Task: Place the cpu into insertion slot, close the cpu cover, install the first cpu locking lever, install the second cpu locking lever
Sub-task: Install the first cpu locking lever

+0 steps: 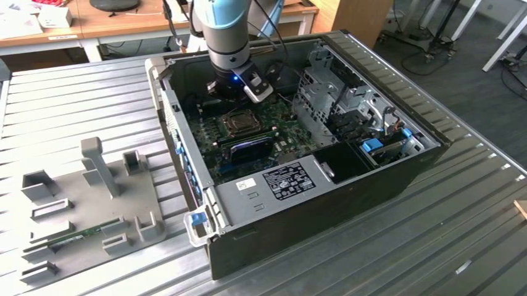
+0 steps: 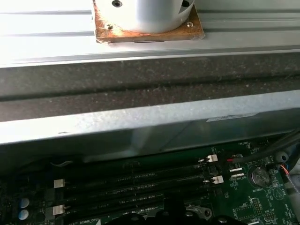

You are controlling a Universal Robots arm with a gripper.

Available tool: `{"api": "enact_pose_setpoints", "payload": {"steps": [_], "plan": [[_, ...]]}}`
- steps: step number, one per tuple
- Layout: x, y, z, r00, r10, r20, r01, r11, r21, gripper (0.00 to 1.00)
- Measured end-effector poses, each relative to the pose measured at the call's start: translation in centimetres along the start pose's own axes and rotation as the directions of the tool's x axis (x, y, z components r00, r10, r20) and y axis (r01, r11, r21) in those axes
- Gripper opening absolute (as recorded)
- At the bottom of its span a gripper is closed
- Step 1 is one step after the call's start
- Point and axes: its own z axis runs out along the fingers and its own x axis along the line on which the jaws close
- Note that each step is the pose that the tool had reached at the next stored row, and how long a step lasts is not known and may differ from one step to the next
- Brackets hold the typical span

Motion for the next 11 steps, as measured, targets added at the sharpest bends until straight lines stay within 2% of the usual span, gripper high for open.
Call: {"api": "enact_pose_setpoints", "payload": {"steps": [11], "plan": [[0.02,0.14,0.04,1.0000,0.004,0.0014,-0.004,1.0000,0.0009,0.11]]}}
